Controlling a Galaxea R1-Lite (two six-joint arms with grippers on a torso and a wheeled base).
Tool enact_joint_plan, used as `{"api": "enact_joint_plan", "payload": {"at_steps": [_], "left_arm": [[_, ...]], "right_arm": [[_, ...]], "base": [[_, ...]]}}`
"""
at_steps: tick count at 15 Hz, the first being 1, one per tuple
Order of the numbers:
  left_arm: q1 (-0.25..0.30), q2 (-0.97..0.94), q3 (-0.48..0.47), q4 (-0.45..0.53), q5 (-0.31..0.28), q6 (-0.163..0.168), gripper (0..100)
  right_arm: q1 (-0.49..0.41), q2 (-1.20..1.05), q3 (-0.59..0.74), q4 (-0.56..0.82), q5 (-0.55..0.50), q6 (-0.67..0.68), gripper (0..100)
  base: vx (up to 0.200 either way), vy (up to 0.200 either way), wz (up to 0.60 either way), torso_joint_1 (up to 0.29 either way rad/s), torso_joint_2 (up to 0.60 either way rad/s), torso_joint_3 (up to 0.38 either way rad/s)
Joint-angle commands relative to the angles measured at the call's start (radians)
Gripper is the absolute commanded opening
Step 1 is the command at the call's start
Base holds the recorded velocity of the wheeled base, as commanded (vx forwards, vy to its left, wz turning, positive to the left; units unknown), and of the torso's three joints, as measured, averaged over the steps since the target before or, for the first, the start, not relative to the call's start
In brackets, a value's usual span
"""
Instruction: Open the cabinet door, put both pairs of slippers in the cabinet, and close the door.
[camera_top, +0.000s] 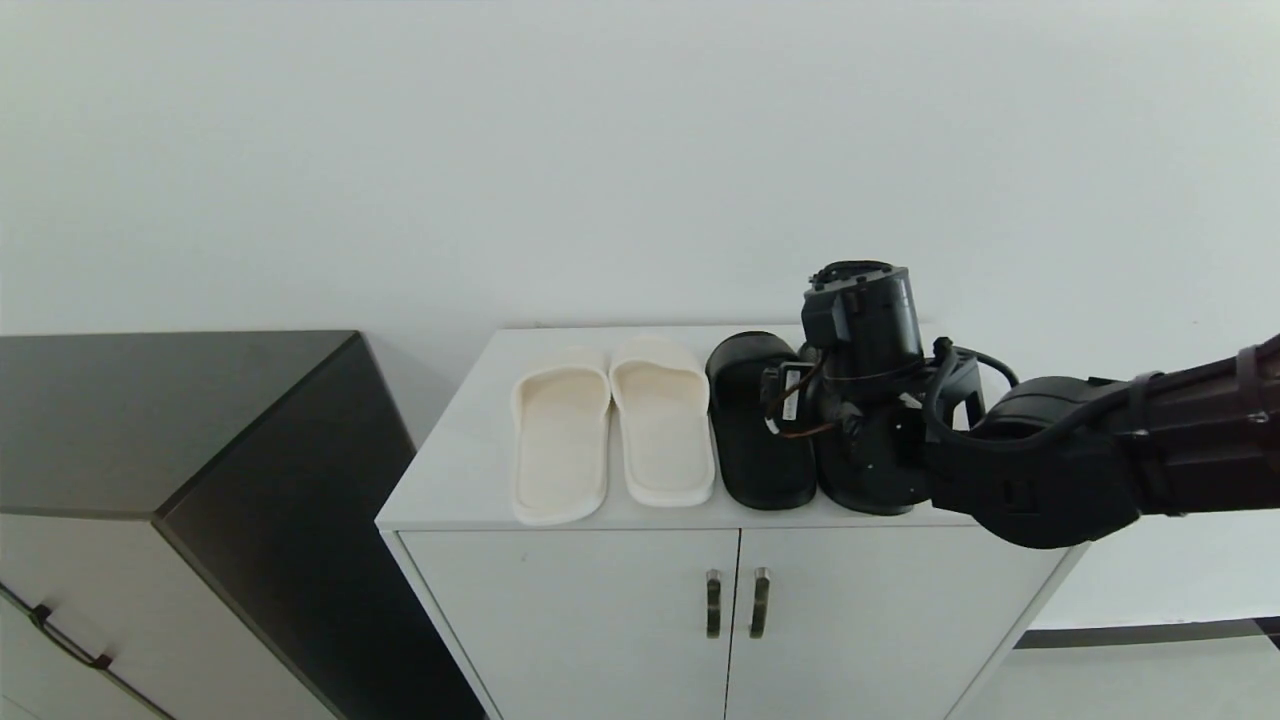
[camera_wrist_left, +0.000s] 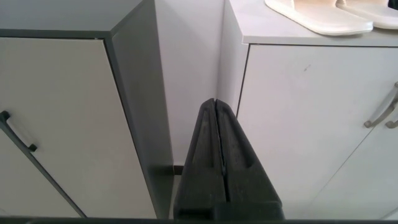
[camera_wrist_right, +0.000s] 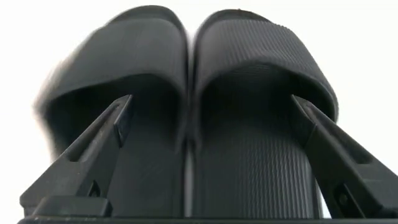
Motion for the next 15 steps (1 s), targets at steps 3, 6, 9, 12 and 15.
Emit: {"api": "enact_joint_plan", "payload": {"at_steps": [3, 6, 9, 12, 15], "left_arm": [[0.000, 0.001, 0.000, 0.000, 0.000, -0.002, 0], [0.000, 0.001, 0.000, 0.000, 0.000, -0.002, 0], [0.000, 0.001, 0.000, 0.000, 0.000, 0.000, 0], [0.000, 0.001, 0.000, 0.000, 0.000, 0.000, 0], [0.000, 0.001, 0.000, 0.000, 0.000, 0.000, 0]], "right_arm": [[-0.034, 0.078, -0.022, -0.061, 0.009, -0.030, 100], [-0.063, 0.149, -0.049, -0.211, 0.014, -0.126, 100], [-0.076, 0.184, -0.051, -0.296, 0.026, -0.172, 100], [-0.076, 0.181, -0.051, -0.297, 0.026, -0.174, 0], [-0.076, 0.170, -0.051, -0.297, 0.026, -0.174, 0]], "base": [[0.000, 0.000, 0.00, 0.000, 0.00, 0.000], [0.000, 0.000, 0.00, 0.000, 0.00, 0.000], [0.000, 0.000, 0.00, 0.000, 0.00, 0.000], [0.000, 0.000, 0.00, 0.000, 0.00, 0.000], [0.000, 0.000, 0.00, 0.000, 0.00, 0.000]]}}
